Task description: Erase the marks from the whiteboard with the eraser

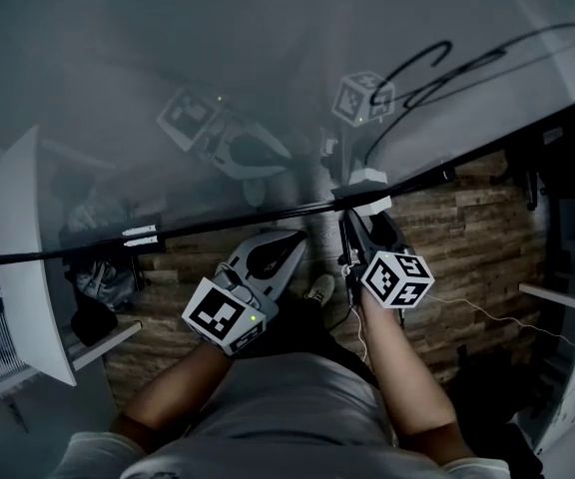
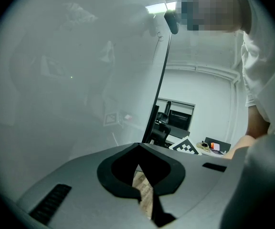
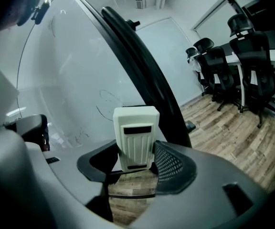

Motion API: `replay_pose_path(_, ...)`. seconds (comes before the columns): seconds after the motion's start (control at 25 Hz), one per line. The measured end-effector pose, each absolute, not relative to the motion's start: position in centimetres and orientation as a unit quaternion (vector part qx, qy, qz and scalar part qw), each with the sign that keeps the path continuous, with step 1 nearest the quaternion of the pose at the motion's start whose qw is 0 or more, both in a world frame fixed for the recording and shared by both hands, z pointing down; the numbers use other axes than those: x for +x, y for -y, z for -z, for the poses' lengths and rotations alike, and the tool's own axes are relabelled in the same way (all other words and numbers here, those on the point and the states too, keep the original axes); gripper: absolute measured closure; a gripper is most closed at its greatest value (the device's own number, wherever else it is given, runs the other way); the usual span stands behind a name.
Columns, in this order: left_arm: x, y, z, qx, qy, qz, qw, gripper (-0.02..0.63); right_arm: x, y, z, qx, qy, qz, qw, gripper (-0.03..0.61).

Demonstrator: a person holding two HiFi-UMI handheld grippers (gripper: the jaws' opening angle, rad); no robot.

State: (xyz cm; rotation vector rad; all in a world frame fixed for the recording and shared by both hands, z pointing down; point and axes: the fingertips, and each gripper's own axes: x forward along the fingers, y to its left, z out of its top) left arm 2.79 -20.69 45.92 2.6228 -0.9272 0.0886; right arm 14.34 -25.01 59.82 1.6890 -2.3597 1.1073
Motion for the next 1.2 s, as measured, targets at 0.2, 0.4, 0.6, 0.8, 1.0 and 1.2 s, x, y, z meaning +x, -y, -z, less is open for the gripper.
replay_pose_path(0.2, 2.9, 20.3, -46.1, 0.927, 0.328, -0.036, 0.177, 0.607, 14.8, 25.3, -61.1, 0.548, 0.748, -0.374, 0.017, 0.339)
replay_pose_path(0.4, 2.8, 20.1, -46.5, 0.927, 0.329, -0.037, 0.178, 0.607, 14.2, 25.2, -60.1, 0.545, 0.748, -0.378, 0.015, 0.339)
replay_pose_path(0.6, 2.8, 20.2, -46.3, 0.927, 0.331, -0.036, 0.174, 0.607, 12.8, 25.0, -57.2, 0.530, 0.756, -0.383, -0.008, 0.339)
replay_pose_path(0.8, 2.8, 20.1, -46.4, 0.927, 0.331, -0.036, 0.171, 0.607, 11.3, 24.8, -53.5, 0.509, 0.760, -0.400, -0.058, 0.339)
replay_pose_path(1.0, 2.8, 20.1, -45.9, 0.927, 0.339, -0.031, 0.158, 0.607, 10.6, 24.5, -49.7, 0.492, 0.777, -0.384, -0.089, 0.339)
replay_pose_path(1.2, 2.7, 20.3, -45.9, 0.925, 0.342, -0.030, 0.160, 0.607, 10.5, 24.4, -48.3, 0.486, 0.789, -0.364, -0.094, 0.339)
